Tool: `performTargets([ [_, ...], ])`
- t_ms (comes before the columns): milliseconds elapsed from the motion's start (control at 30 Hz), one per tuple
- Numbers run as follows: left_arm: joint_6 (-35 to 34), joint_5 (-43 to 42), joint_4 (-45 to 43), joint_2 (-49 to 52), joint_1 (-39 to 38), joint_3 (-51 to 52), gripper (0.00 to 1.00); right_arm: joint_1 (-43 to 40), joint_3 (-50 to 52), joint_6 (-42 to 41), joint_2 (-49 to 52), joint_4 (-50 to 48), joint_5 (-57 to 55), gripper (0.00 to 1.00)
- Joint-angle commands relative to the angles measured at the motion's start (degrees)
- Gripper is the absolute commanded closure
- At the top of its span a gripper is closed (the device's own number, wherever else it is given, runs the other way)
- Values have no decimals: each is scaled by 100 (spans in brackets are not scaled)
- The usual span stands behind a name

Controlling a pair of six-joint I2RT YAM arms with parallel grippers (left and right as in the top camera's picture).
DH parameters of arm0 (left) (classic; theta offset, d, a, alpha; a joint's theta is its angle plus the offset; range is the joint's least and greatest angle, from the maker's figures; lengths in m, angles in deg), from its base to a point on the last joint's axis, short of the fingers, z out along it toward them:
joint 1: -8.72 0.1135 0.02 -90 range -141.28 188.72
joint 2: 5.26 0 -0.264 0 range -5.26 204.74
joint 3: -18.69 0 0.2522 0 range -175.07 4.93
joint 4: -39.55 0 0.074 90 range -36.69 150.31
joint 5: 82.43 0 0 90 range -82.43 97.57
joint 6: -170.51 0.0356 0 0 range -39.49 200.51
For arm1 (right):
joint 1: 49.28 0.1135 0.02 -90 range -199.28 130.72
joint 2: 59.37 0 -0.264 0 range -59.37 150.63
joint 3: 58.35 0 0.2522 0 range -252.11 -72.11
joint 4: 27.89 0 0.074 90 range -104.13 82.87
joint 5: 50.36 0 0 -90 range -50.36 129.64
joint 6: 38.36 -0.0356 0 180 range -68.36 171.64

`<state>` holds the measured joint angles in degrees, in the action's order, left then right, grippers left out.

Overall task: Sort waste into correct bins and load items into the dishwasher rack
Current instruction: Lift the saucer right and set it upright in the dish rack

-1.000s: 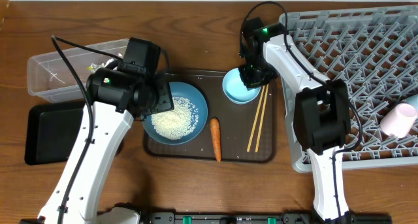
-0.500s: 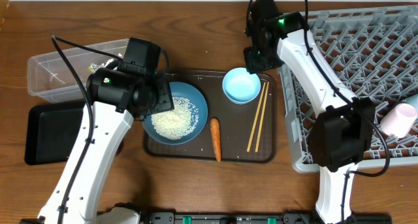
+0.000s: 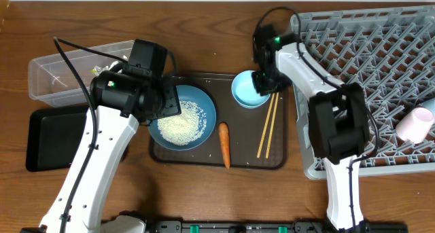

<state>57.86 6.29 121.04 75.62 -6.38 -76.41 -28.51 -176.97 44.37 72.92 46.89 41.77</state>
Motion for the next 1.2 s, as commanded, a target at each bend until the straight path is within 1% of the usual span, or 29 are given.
performTargets([
  [0, 13, 70, 35, -7, 31, 11, 39, 44, 105, -72, 127, -125, 221, 99],
  [67, 13, 70, 37, -7, 31, 11, 39, 52, 101, -122, 118, -138, 181, 99],
  [167, 13, 70, 37, -7, 31, 11, 39, 22, 46, -420, 0, -83, -157, 99],
  [300, 13, 70, 37, -7, 31, 11, 39, -85, -92, -494, -396, 46, -505, 99],
  [433, 13, 70, 37, -7, 31, 11, 39, -254, -179, -492, -1189, 96, -986, 99],
  [567, 15, 70, 35, -7, 31, 11, 39, -426, -179, -428, -2076, 92, -1784, 99],
  [667, 15, 70, 37, -7, 31, 11, 39, -590, -177, -229, -2614, 98, -2638, 99],
  [833, 15, 70, 35, -7, 31, 11, 39, -863, -175, -245, -2964, 138, -4057, 99],
  [967, 15, 70, 37, -7, 31, 11, 39, -1126, -142, -839, -2962, 127, -5598, 99],
  [1067, 13, 70, 35, -7, 31, 11, 39, -1390, -109, -1552, -2959, 118, -6817, 99],
  [1167, 11, 68, 35, -7, 31, 11, 39, -1665, -109, -2055, -2933, 20, -7440, 99],
])
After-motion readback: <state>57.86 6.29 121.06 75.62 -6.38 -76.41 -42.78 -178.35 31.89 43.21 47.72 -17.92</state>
